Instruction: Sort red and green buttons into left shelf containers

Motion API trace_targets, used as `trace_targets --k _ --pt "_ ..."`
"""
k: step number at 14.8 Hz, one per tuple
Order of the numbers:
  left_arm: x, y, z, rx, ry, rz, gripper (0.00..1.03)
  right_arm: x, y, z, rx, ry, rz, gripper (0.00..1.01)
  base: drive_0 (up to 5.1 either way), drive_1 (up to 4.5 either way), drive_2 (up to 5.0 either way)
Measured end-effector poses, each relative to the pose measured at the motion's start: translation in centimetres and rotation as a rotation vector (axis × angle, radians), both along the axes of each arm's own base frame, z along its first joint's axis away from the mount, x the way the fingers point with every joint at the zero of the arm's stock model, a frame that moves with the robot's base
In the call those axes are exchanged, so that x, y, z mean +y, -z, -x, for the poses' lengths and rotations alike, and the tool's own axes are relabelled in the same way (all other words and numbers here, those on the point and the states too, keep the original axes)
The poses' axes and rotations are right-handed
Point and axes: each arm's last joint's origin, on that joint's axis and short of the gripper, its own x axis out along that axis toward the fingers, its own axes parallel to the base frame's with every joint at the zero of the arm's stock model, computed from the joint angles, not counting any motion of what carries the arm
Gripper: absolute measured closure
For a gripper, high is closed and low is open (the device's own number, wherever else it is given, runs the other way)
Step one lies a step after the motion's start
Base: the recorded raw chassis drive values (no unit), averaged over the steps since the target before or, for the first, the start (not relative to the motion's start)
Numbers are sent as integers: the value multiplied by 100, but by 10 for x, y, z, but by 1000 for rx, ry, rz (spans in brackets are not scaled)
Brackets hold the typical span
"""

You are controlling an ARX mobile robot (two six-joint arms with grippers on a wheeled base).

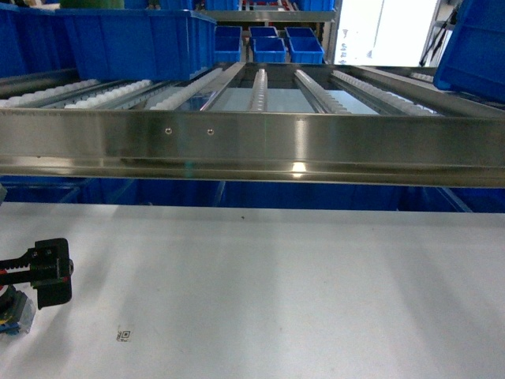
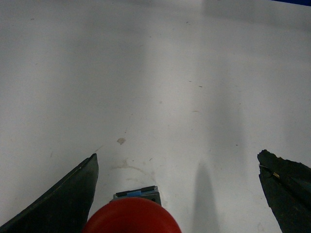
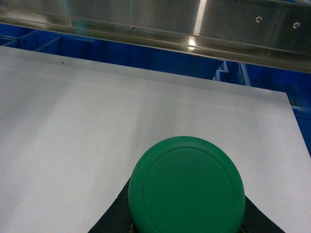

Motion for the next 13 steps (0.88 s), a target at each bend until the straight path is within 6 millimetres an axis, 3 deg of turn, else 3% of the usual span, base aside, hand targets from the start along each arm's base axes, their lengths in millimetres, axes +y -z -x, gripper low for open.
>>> trace_targets --k 2,3,5,9,13 --pt "-3 1 0 2 6 -2 5 0 0 0 0 0 0 75 0 0 0" --pt "-3 1 1 8 -2 -10 10 0 0 0 0 0 0 75 0 0 0" --pt "-3 4 4 30 -13 -15 35 0 0 0 0 0 0 75 0 0 0" --pt "-3 7 9 42 -22 -14 70 0 0 0 0 0 0 75 0 0 0" --pt "-2 1 21 27 -12 16 71 0 0 0 0 0 0 75 0 0 0"
